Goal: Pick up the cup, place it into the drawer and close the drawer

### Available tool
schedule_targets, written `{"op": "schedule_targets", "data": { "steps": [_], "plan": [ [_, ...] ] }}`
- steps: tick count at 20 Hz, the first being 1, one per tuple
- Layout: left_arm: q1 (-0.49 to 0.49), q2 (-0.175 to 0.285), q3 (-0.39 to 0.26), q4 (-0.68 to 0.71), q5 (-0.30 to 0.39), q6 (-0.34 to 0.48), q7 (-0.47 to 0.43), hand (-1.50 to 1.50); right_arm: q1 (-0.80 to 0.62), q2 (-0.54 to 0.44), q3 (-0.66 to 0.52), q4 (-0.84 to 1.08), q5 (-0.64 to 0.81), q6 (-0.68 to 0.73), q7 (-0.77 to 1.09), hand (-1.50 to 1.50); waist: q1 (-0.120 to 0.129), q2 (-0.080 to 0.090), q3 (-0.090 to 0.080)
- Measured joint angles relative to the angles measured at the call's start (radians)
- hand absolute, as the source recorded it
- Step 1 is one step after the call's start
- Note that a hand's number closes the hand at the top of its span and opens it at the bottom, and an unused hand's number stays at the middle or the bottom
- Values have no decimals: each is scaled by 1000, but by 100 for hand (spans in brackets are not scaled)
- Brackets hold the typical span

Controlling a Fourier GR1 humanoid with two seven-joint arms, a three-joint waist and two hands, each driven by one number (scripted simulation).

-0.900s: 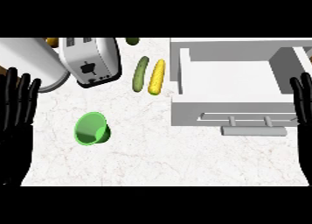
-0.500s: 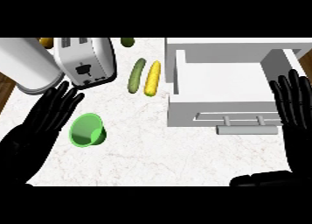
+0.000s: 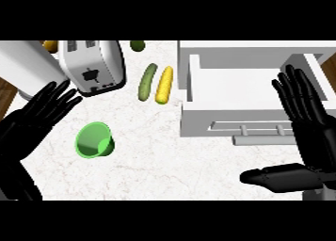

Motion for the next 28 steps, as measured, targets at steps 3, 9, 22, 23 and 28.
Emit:
{"op": "schedule_targets", "data": {
  "steps": [3, 9, 22, 23, 28],
  "plan": [
    [-41, 10, 27, 144, -47, -75, -46, -150, -34, -6, -21, 42, -9, 11, -10, -150, 1, -1, 0],
    [-115, -12, 48, 384, -225, -145, -175, -150, -88, -22, -57, 98, -25, 38, -26, -150, 0, -2, 0],
    [-270, -15, 21, 948, -643, -19, -601, -150, -145, -12, -62, 96, -10, 25, 13, -150, -9, 0, -1],
    [-282, -11, 15, 986, -663, -5, -626, -150, -143, -12, -62, 94, -10, 27, 11, -150, -10, 1, -1],
    [-329, -12, -5, 1131, -724, 63, -729, -150, -139, -38, -88, 83, -44, 60, 18, -150, -21, 5, -2]
  ]
}}
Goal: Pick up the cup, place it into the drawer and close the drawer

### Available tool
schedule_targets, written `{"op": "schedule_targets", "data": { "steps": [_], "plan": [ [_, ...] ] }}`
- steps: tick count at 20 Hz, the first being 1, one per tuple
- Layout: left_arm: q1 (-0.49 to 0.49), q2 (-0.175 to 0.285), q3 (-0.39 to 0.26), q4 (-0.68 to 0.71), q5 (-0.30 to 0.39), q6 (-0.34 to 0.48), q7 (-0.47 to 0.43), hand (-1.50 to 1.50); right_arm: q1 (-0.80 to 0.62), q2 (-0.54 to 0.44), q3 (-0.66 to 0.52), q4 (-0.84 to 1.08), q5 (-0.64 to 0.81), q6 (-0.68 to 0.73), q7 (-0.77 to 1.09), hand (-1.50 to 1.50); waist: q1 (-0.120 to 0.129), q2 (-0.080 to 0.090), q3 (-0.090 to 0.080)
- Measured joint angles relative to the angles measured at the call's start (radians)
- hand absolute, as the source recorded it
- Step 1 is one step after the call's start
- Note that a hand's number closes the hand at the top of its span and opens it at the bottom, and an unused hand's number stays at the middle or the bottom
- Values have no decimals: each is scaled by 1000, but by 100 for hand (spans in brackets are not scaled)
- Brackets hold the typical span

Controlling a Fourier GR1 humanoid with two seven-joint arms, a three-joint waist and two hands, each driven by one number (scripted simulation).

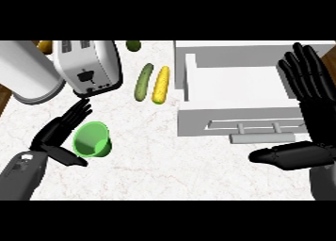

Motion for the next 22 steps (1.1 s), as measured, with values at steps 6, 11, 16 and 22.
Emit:
{"op": "schedule_targets", "data": {
  "steps": [6, 11, 16, 22],
  "plan": [
    [-16, -16, -27, 103, -45, 58, -101, -150, -29, -1, -9, 13, -5, -4, 11, -150, -5, 4, -1],
    [-8, -29, -41, 148, -61, 87, -168, -150, -34, -7, -16, 27, -13, 7, 6, -150, -9, 7, -2],
    [-33, -50, -49, 186, -71, 106, -196, -150, -44, -5, -12, 15, -15, 2, 26, -150, -14, 8, -3],
    [-55, -81, -67, 214, -87, 126, -224, -150, -57, -15, -27, 30, -23, 11, 22, -150, -16, 9, -3]
  ]
}}
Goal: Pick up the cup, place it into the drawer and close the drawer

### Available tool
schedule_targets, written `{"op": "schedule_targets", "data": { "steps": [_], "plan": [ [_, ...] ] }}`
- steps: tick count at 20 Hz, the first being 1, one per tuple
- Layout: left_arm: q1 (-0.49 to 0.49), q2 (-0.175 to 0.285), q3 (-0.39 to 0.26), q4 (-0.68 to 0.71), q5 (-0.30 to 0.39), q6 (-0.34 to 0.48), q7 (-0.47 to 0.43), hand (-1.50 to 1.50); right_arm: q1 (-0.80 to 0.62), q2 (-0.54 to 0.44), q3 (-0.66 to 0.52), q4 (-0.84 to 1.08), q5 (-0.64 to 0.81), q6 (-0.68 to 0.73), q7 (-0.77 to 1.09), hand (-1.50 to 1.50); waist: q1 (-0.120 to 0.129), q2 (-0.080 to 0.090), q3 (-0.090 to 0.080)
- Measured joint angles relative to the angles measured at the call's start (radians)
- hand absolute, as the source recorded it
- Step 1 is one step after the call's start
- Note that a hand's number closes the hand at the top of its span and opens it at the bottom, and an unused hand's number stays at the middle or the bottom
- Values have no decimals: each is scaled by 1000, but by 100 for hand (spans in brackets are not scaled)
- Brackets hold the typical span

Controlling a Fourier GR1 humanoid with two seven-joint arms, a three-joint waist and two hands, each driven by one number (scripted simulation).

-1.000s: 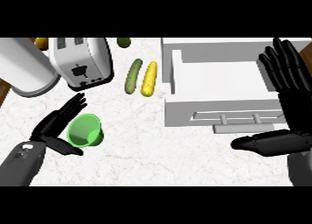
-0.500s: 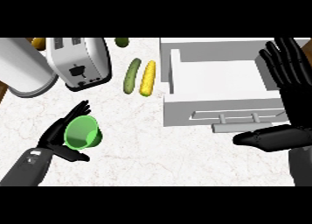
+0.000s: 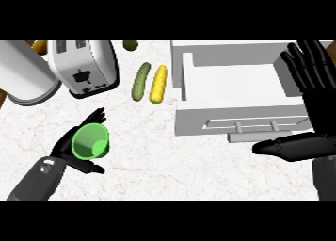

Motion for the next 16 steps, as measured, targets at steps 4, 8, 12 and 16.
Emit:
{"op": "schedule_targets", "data": {
  "steps": [4, 8, 12, 16],
  "plan": [
    [-5, -11, -7, 14, -3, -3, -9, -150, 1, -4, -4, 6, 4, 3, -9, -150, 2, 0, 0],
    [-9, -33, -15, 19, 1, -27, -1, 150, -5, -12, -10, 3, -6, 8, 7, -150, -3, 0, 0],
    [-21, -56, -18, 3, 17, -62, 5, 150, 1, -19, -13, 6, -8, 17, 4, -150, -4, 0, -1],
    [-18, -60, -10, -40, 20, 3, -59, 150, -2, -30, -28, 21, -11, 23, 0, -150, 2, 0, -1]
  ]
}}
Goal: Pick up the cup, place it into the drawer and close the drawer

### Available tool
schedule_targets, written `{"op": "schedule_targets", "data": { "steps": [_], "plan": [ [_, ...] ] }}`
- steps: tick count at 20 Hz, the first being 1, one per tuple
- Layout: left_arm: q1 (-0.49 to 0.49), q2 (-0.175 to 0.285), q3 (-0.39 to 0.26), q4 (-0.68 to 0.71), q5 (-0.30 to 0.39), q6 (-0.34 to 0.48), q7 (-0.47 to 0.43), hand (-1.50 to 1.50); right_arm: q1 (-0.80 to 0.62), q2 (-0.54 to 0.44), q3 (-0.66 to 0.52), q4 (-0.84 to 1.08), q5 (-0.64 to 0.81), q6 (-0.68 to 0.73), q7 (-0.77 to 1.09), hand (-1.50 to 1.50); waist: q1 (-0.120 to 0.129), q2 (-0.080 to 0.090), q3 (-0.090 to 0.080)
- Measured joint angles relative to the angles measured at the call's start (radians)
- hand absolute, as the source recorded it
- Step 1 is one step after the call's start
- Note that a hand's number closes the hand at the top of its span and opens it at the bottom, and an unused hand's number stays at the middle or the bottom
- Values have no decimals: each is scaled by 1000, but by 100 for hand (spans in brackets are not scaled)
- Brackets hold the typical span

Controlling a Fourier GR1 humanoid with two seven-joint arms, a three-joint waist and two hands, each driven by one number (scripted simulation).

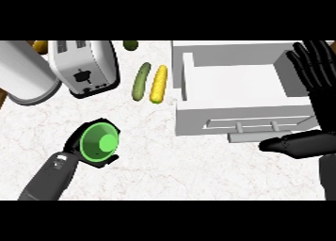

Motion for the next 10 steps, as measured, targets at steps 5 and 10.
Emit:
{"op": "schedule_targets", "data": {
  "steps": [5, 10],
  "plan": [
    [-6, -16, 35, -26, 27, 74, -52, 150, -9, -1, -6, -9, -5, -7, 15, -150, 5, -3, 1],
    [12, -42, 189, -34, 156, 208, -68, 150, 0, -4, -17, -15, -11, -8, 19, -150, 22, -7, 2]
  ]
}}
